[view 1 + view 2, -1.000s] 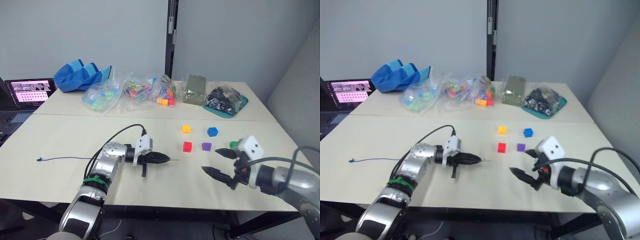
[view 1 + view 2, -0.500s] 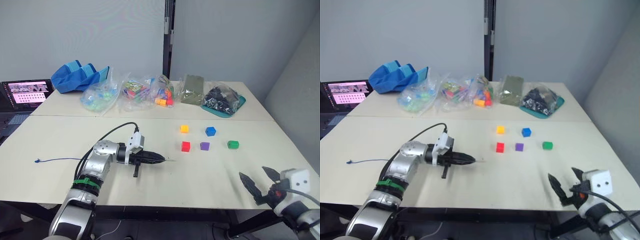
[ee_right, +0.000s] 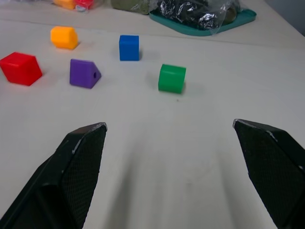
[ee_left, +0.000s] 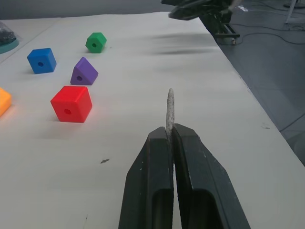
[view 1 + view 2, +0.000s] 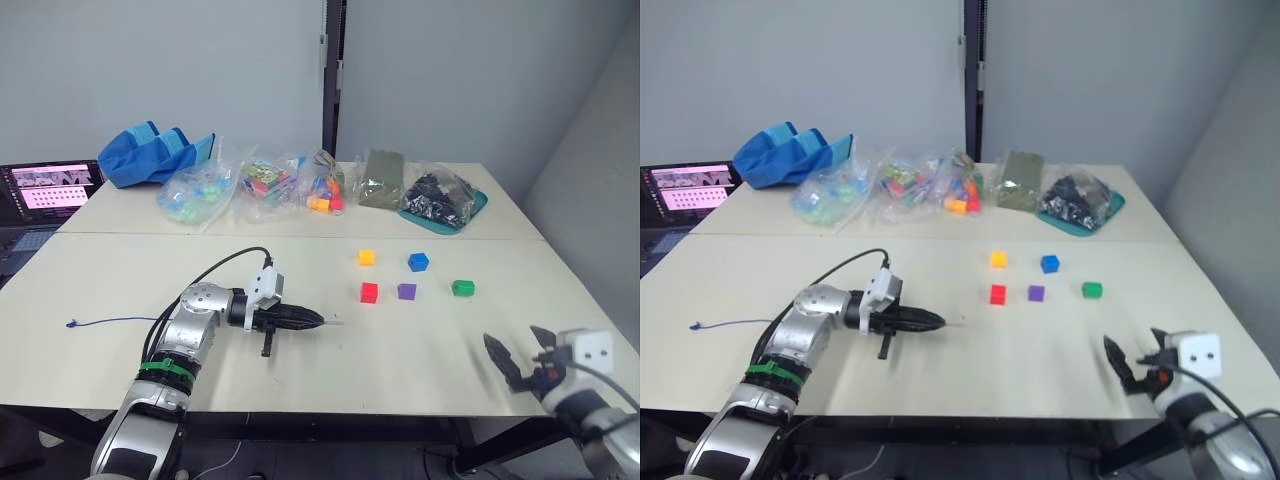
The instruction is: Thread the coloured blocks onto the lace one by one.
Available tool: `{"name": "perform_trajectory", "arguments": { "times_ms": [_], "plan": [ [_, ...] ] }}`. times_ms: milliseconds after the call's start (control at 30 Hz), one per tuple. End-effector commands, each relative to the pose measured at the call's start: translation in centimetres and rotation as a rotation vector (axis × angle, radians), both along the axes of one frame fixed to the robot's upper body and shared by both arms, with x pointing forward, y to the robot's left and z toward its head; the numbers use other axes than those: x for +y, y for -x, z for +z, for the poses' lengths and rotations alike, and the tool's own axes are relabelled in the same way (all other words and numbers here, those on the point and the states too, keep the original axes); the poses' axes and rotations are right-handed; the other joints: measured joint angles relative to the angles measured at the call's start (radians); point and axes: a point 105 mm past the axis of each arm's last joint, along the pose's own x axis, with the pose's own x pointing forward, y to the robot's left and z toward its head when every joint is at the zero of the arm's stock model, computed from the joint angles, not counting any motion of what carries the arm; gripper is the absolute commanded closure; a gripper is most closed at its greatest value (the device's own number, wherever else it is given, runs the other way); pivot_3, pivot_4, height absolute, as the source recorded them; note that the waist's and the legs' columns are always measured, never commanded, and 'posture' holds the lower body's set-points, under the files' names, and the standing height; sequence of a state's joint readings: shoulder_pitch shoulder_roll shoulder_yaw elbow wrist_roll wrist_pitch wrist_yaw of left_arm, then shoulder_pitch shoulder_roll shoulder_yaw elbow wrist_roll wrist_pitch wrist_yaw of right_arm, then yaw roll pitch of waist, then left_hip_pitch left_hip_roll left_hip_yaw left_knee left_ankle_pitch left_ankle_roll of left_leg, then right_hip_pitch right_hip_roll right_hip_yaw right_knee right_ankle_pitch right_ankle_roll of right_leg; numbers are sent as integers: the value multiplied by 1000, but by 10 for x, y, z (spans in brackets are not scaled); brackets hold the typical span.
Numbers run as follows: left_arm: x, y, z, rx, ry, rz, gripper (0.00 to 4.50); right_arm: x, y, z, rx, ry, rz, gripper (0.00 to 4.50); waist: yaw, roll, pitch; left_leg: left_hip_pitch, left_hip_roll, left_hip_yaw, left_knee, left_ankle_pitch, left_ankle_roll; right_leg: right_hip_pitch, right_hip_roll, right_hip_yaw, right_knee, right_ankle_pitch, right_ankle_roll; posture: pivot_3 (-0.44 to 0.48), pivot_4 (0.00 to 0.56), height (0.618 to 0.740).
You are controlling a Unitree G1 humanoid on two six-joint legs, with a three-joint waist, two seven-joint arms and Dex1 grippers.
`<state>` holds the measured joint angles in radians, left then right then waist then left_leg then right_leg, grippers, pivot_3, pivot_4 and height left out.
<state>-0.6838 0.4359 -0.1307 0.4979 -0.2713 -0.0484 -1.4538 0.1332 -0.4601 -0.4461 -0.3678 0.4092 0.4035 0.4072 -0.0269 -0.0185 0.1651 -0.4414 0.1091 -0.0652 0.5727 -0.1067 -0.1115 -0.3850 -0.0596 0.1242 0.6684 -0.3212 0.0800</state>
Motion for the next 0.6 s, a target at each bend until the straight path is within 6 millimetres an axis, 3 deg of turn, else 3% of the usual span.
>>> {"name": "perform_trajectory", "arguments": {
  "times_ms": [33,267,433,600],
  "plan": [
    [2,-1,9,-67,6,38,4463,-14,-30,2,0,37,-67,0,0,0,0,0,0,0,0,0,0,0,0,0,0,0,0,0,150,740],
    [-1,10,6,-81,-2,52,4463,-17,-99,14,15,57,-10,0,-2,1,0,0,0,0,0,0,0,0,0,0,-1,0,0,0,150,740],
    [-1,12,7,-88,-11,68,4463,-11,-126,12,39,64,9,0,-1,1,0,0,0,0,0,0,0,0,0,0,-2,0,0,0,150,740],
    [4,16,9,-94,-12,99,4463,-3,-139,3,58,40,-1,0,-5,1,0,0,0,0,-1,0,0,0,0,0,-2,0,0,0,150,740]
  ]
}}
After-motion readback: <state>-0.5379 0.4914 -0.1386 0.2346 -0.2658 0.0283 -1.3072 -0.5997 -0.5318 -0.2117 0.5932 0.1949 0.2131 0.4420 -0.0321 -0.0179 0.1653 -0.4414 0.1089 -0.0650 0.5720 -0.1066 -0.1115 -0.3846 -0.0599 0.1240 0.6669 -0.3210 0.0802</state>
